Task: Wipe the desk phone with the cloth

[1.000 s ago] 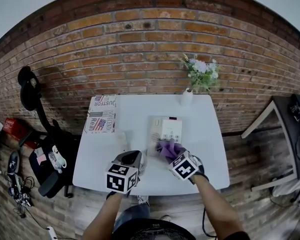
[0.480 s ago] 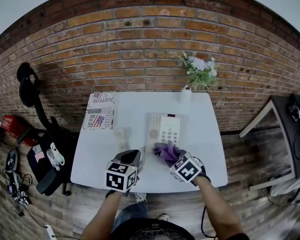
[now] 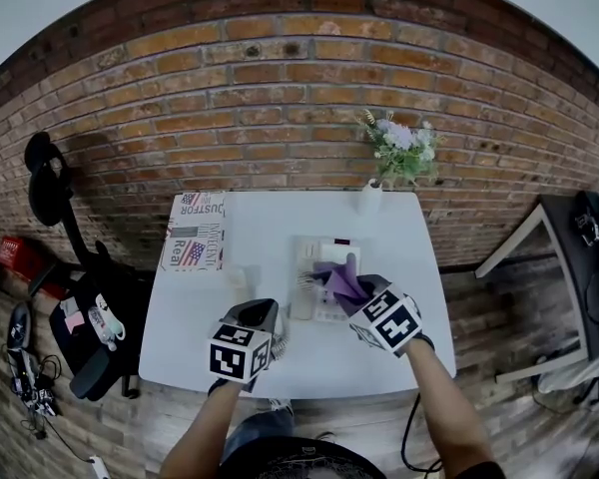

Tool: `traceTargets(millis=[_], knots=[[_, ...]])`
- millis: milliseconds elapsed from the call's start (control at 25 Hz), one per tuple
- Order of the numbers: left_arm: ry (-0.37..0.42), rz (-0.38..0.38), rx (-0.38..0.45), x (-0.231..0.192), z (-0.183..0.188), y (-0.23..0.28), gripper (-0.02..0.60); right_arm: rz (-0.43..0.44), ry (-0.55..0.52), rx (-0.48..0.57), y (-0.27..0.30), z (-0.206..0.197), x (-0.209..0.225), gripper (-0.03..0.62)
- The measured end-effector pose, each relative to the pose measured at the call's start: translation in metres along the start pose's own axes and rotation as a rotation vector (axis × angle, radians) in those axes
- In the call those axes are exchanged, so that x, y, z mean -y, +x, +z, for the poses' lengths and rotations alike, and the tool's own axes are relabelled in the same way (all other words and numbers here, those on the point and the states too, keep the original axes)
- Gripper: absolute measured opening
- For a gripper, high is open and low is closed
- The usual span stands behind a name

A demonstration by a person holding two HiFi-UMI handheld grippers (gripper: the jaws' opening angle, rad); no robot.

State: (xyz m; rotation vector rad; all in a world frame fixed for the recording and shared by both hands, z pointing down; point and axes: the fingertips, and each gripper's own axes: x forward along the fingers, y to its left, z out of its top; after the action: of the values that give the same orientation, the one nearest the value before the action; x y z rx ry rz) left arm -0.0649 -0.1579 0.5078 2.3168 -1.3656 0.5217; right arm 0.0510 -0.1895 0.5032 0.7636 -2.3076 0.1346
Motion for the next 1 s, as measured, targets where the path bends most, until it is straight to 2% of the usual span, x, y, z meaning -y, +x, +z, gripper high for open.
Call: traceTargets(millis=[240,600,800,1000], knots=[[0.000,-0.003,-0.006,-0.019,0.010,0.014,0.005,-0.045,-0.044,0.009,0.016,0.037,0.038,0.048],[-0.012,-0.003,-0.025,-0.052,0.015,0.036,0.005,-0.106,-0.082,-0.031,0.069,0.064,0.076,0.048],[-0.016,-0.006,-0.041,-0.063,0.014,0.044,0.005,-0.098,-0.146,-0.101,0.105,0.055,0.073,0.048],[-0.023,-0.003,-0.050,-0.069,0.013,0.048,0.005,-0.045,-0.138,-0.144,0.123,0.037,0.060,0.048]])
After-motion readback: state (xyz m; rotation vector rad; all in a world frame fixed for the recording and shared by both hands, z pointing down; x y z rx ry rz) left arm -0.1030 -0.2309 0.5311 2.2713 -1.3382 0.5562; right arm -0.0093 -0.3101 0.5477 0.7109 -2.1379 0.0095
